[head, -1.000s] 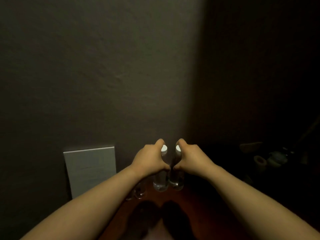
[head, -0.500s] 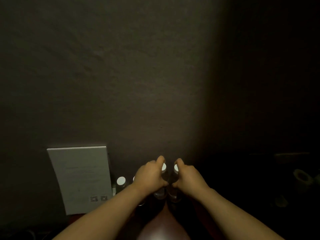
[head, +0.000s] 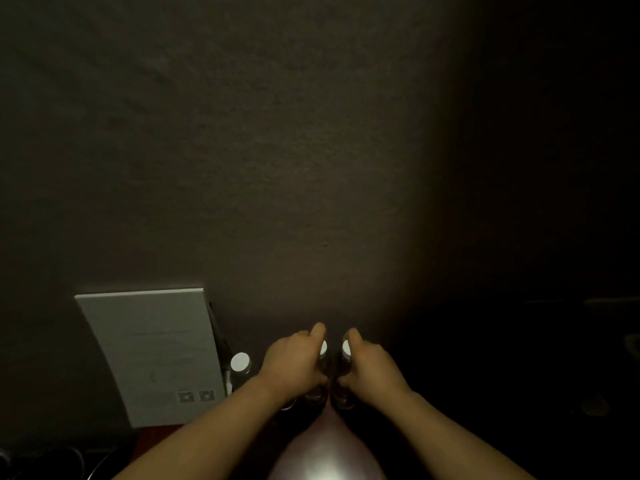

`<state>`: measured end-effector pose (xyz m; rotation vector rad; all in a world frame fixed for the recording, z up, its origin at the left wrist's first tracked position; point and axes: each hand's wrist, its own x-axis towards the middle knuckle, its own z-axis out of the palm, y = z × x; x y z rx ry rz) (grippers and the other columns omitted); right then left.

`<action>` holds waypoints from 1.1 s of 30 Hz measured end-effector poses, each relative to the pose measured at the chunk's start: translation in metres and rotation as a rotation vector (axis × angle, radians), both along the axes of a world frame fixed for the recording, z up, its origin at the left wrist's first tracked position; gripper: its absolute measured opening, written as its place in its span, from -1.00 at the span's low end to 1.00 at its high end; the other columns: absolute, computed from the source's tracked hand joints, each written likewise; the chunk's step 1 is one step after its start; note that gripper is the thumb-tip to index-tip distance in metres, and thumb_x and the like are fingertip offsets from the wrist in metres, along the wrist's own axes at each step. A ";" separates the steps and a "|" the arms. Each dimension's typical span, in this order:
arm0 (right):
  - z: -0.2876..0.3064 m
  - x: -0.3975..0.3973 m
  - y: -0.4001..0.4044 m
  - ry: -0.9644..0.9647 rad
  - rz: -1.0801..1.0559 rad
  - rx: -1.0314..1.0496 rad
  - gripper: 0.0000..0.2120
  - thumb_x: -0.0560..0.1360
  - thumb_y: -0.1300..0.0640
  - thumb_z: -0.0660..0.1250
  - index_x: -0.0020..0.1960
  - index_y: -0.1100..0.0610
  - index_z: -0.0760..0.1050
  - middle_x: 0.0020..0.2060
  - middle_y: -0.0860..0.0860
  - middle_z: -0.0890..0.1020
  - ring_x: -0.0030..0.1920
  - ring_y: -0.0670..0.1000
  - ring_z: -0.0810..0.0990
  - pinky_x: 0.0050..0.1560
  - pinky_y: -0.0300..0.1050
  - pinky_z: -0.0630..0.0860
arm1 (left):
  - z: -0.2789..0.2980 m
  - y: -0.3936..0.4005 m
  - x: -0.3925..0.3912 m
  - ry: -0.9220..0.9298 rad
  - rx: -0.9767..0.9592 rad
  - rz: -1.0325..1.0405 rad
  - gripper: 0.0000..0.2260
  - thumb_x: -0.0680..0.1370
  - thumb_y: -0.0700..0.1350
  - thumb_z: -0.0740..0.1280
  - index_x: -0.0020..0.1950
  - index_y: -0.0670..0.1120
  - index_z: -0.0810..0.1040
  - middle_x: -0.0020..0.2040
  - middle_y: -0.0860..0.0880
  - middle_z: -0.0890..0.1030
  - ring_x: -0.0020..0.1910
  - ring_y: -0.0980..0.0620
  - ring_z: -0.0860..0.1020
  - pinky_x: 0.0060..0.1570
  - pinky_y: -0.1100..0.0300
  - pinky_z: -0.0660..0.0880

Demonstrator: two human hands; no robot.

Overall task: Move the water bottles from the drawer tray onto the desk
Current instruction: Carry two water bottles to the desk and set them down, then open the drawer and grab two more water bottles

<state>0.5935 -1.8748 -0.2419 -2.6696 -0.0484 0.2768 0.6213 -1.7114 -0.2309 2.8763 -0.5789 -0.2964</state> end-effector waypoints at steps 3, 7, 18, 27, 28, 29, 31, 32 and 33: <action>-0.008 -0.001 0.005 0.006 0.001 0.011 -0.57 0.35 0.08 0.43 0.11 0.05 0.29 0.02 0.10 0.64 0.02 0.17 0.63 -0.11 -0.08 0.52 | -0.009 0.004 0.000 -0.018 0.035 -0.008 -0.47 0.36 0.16 0.46 0.17 0.00 0.31 0.04 -0.03 0.59 -0.03 -0.11 0.61 -0.09 0.04 0.55; -0.016 -0.003 0.010 -0.011 0.019 0.005 -0.58 0.36 0.11 0.42 0.13 0.08 0.31 0.05 0.10 0.62 0.04 0.15 0.62 -0.08 -0.08 0.51 | -0.017 0.007 0.000 -0.121 0.142 -0.075 -0.48 0.41 0.19 0.40 0.23 -0.02 0.32 0.08 -0.03 0.62 0.03 -0.09 0.61 -0.02 0.08 0.42; -0.015 -0.007 0.011 0.044 0.011 -0.082 -0.23 0.34 -0.02 0.53 0.43 -0.06 0.22 0.26 0.03 0.52 0.20 0.09 0.57 0.05 -0.07 0.54 | -0.016 0.006 -0.001 -0.068 0.232 -0.057 -0.32 0.40 0.20 0.46 0.40 -0.01 0.27 0.22 -0.05 0.58 0.20 -0.10 0.55 0.25 -0.09 0.32; 0.047 -0.044 -0.002 -0.095 -0.033 -0.111 -0.32 0.41 -0.10 0.41 0.45 -0.10 0.23 0.25 -0.02 0.52 0.23 0.04 0.52 0.07 -0.07 0.54 | 0.043 0.017 -0.031 -0.144 0.112 0.001 -0.28 0.40 0.17 0.44 0.48 0.05 0.24 0.34 -0.01 0.47 0.32 -0.06 0.45 0.26 -0.01 0.34; 0.059 -0.048 -0.002 -0.127 -0.032 -0.126 -0.35 0.41 -0.11 0.40 0.44 -0.10 0.26 0.22 -0.02 0.52 0.22 0.04 0.53 0.05 -0.07 0.54 | 0.054 0.021 -0.038 -0.173 0.102 0.009 -0.29 0.41 0.17 0.42 0.48 0.05 0.24 0.34 -0.01 0.47 0.31 -0.06 0.46 0.24 0.01 0.34; 0.071 -0.054 0.000 -0.157 -0.024 -0.139 -0.38 0.42 -0.11 0.39 0.42 -0.10 0.28 0.21 -0.03 0.52 0.22 0.04 0.52 0.05 -0.08 0.53 | 0.063 0.026 -0.046 -0.197 0.097 0.019 -0.29 0.41 0.18 0.42 0.48 0.05 0.25 0.34 0.00 0.47 0.31 -0.05 0.46 0.23 0.01 0.35; 0.093 -0.065 0.006 -0.195 0.016 -0.167 -0.41 0.42 -0.12 0.39 0.40 -0.08 0.32 0.21 -0.04 0.50 0.23 0.03 0.50 0.05 -0.09 0.52 | 0.079 0.036 -0.062 -0.216 0.102 0.046 -0.27 0.38 0.21 0.44 0.47 0.05 0.25 0.33 0.00 0.48 0.31 -0.06 0.47 0.22 0.00 0.38; 0.104 -0.071 0.011 -0.205 0.044 -0.176 -0.42 0.42 -0.11 0.41 0.39 -0.07 0.34 0.22 -0.04 0.49 0.23 0.03 0.50 0.05 -0.09 0.50 | 0.086 0.042 -0.071 -0.219 0.106 0.059 -0.26 0.37 0.22 0.44 0.46 0.05 0.26 0.32 0.00 0.48 0.31 -0.06 0.47 0.22 0.00 0.39; 0.113 -0.077 0.017 -0.207 0.072 -0.182 -0.43 0.43 -0.09 0.42 0.39 -0.06 0.35 0.23 -0.04 0.48 0.23 0.03 0.50 0.05 -0.09 0.50 | 0.093 0.048 -0.079 -0.220 0.103 0.073 -0.26 0.37 0.23 0.45 0.46 0.06 0.26 0.32 0.00 0.48 0.30 -0.07 0.48 0.22 0.00 0.40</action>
